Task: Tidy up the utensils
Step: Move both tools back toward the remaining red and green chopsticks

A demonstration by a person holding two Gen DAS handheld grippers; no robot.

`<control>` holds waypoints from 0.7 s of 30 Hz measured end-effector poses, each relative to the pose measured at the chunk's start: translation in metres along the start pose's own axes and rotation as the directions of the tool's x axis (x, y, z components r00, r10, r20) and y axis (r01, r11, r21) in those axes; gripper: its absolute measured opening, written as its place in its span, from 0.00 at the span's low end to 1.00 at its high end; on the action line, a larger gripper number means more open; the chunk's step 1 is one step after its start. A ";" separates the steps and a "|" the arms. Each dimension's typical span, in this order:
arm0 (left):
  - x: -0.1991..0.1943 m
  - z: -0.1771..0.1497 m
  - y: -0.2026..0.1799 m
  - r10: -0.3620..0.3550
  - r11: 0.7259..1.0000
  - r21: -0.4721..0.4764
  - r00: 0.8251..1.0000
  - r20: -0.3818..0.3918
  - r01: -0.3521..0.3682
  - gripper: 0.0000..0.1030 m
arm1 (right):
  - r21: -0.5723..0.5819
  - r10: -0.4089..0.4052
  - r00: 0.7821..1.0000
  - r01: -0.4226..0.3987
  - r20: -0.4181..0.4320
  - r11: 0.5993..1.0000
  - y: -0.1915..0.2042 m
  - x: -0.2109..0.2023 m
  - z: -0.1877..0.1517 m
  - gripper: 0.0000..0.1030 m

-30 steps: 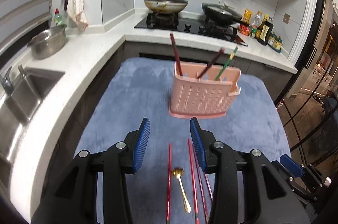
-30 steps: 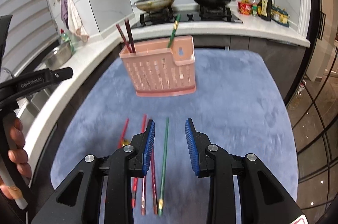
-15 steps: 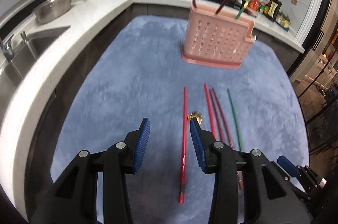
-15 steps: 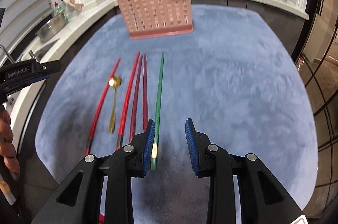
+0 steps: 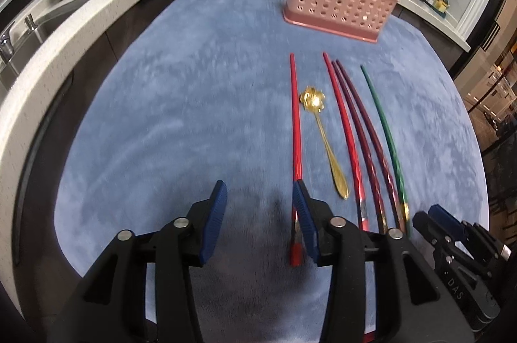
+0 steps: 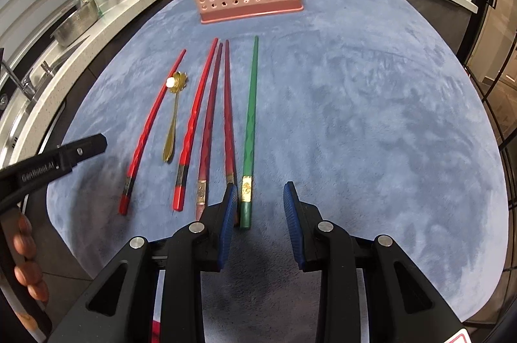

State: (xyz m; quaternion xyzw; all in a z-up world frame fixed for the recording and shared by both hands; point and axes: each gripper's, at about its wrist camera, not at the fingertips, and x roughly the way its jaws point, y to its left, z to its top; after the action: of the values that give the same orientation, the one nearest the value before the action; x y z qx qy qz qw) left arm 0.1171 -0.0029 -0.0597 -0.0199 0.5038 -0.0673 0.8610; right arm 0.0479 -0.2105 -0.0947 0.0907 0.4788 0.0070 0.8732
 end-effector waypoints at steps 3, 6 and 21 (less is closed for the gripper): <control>0.002 -0.006 -0.001 -0.008 1.000 0.008 1.000 -0.007 0.008 0.42 | 0.001 0.000 1.000 0.000 -0.006 1.000 0.001 0.003 -0.001 0.27; 0.005 -0.010 -0.003 -0.012 1.000 0.018 1.000 -0.017 0.012 0.43 | 0.000 -0.002 1.000 0.002 -0.011 1.000 0.002 0.005 -0.002 0.26; 0.022 -0.027 -0.014 -0.012 0.998 0.064 0.998 -0.057 0.015 0.52 | 0.019 0.001 1.000 0.000 -0.019 1.000 -0.001 0.011 -0.007 0.21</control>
State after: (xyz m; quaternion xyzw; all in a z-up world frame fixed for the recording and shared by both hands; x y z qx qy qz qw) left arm 0.1026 -0.0185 -0.0903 0.0062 0.5254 -0.0898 0.8461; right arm 0.0476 -0.2091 -0.1073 0.0992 0.4872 0.0035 0.8676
